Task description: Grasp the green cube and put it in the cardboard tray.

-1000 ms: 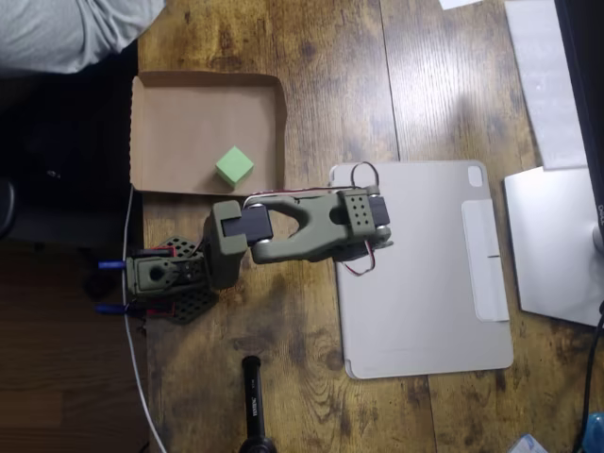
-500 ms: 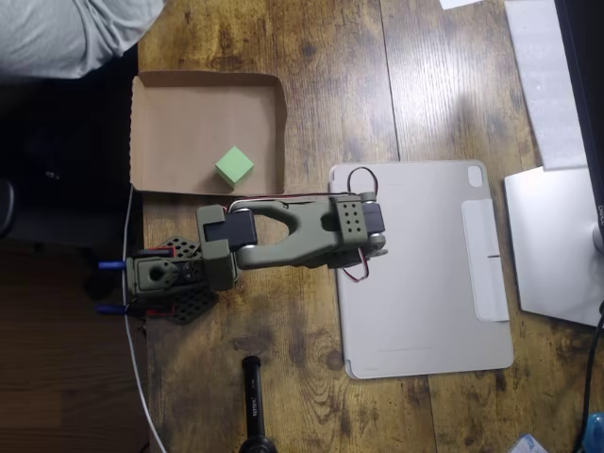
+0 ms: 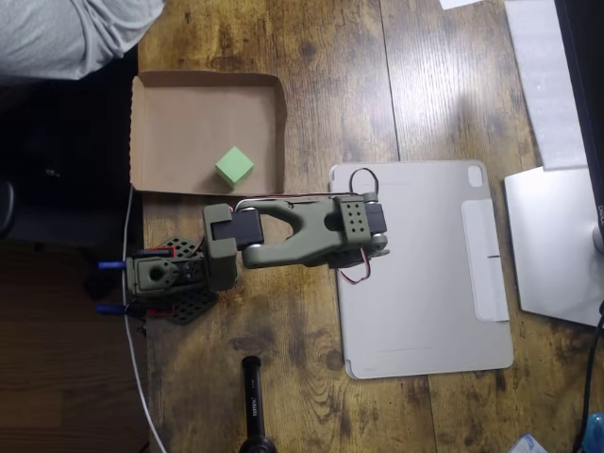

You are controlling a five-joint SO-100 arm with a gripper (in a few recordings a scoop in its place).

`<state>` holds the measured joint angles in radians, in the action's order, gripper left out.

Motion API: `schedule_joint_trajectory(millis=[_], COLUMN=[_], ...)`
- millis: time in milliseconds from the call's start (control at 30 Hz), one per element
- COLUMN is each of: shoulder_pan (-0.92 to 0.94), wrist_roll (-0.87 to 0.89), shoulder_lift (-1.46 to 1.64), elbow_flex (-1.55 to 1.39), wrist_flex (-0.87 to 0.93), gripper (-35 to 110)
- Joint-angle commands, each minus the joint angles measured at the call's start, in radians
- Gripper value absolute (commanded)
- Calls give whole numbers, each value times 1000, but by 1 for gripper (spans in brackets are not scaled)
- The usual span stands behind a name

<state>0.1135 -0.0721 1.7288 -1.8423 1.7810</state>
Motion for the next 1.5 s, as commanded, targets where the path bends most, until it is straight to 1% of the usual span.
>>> schedule_joint_trajectory(millis=[0, 1467], shoulder_pan=[25, 35], wrist_roll=[-6, 29], shoulder_lift=[11, -8], elbow_flex=[12, 14], wrist_flex=[15, 17], gripper=[0, 0])
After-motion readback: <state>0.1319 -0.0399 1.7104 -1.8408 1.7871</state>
